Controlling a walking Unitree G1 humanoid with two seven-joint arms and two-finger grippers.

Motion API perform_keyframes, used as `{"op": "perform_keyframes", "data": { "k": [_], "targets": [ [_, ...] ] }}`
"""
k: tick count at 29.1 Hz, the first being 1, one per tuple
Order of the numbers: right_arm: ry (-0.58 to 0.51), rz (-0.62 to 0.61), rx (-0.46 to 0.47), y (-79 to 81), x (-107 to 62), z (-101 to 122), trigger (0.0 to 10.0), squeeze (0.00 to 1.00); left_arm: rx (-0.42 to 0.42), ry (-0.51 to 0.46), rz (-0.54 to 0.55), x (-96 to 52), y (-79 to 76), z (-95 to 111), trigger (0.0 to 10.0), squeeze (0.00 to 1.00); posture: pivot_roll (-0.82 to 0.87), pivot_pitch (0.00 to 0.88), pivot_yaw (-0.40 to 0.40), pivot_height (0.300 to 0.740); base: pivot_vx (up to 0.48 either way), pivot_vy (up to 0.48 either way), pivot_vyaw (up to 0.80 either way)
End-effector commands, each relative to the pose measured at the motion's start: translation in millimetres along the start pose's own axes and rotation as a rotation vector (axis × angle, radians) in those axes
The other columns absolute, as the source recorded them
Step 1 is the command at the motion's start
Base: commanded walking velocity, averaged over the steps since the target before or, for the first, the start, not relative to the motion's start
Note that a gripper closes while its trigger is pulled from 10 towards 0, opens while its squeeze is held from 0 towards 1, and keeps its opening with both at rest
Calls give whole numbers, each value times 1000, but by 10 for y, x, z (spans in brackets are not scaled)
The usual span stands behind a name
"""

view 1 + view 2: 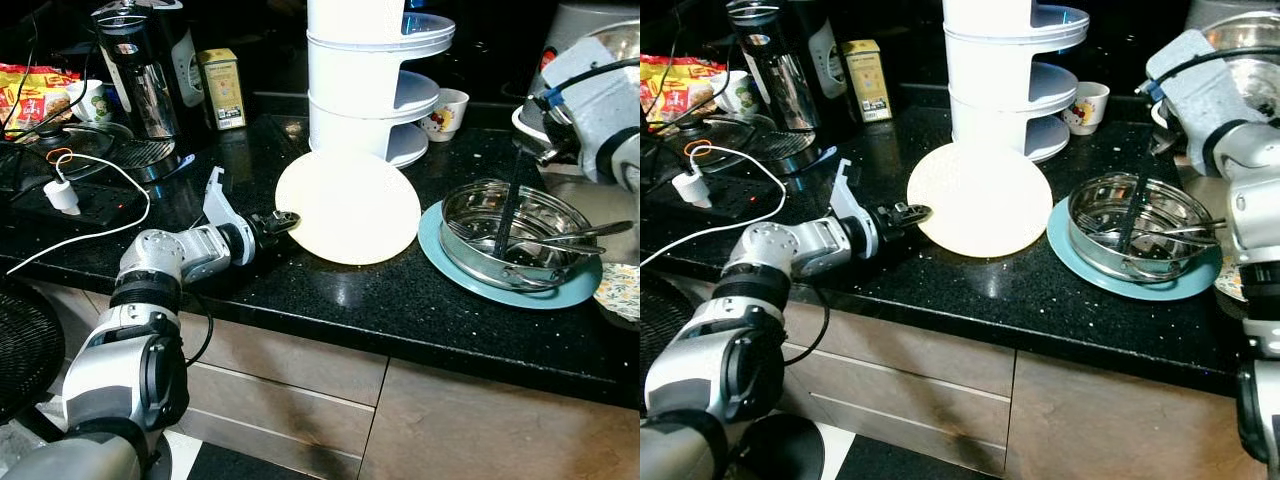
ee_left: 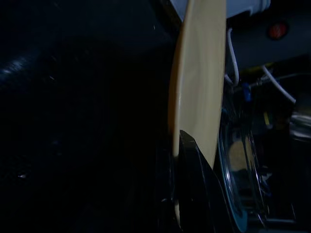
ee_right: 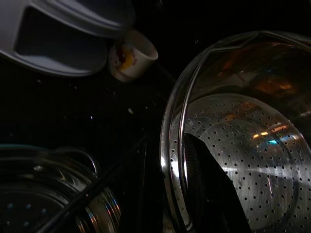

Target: Kitchen organization

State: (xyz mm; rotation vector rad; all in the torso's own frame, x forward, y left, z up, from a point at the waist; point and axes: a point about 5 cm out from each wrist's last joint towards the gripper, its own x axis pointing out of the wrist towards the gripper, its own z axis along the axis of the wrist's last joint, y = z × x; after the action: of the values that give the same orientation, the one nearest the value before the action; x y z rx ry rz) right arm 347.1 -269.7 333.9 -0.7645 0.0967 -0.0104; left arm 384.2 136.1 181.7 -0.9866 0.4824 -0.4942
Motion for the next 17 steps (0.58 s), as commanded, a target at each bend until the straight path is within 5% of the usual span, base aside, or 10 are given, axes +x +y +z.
{"op": "perform_keyframes", "data": {
  "k": [1, 6, 8, 12, 14, 15, 16, 17],
  "targets": [
    [-53, -10, 7, -12, -25, 65, 10000, 0, -3, -41, 44, -60, 69, 20, 0, 0, -70, 0, 34, 740, 0, 0, 0],
    [-60, -12, 8, -15, -23, 77, 10000, 0, 59, -88, 137, -181, 148, 74, 0, 0, -66, 0, 31, 740, 0, 0, 0],
    [-72, -14, 14, -9, -17, 94, 10000, 0, 98, -196, 134, -305, 120, 212, 0, 0, -60, 0, 26, 740, 0, 0, 0],
    [-74, -25, 23, 9, -4, 72, 10000, 0, 197, -330, -48, -430, -180, 304, 0, 0, -55, 0, 24, 740, 0, 0, 0],
    [-66, -32, 64, 40, 11, 9, 10000, 0, 267, -375, -223, -513, -480, 239, 0, 0, -56, 0, 22, 740, 0, 0, 0],
    [-66, -32, 64, 40, 11, 9, 10000, 0, 267, -375, -223, -513, -480, 239, 0, 0, -56, 0, 22, 740, 0, 0, 0],
    [-51, -22, 93, 93, 22, -68, 10000, 0, 313, -409, -330, -584, -697, 156, 0, 0, -56, 0, 22, 740, 0, 0, 0],
    [-51, -22, 93, 93, 22, -68, 10000, 0, 313, -409, -330, -584, -697, 156, 0, 0, -56, 0, 22, 740, 0, 0, 0]
  ]
}}
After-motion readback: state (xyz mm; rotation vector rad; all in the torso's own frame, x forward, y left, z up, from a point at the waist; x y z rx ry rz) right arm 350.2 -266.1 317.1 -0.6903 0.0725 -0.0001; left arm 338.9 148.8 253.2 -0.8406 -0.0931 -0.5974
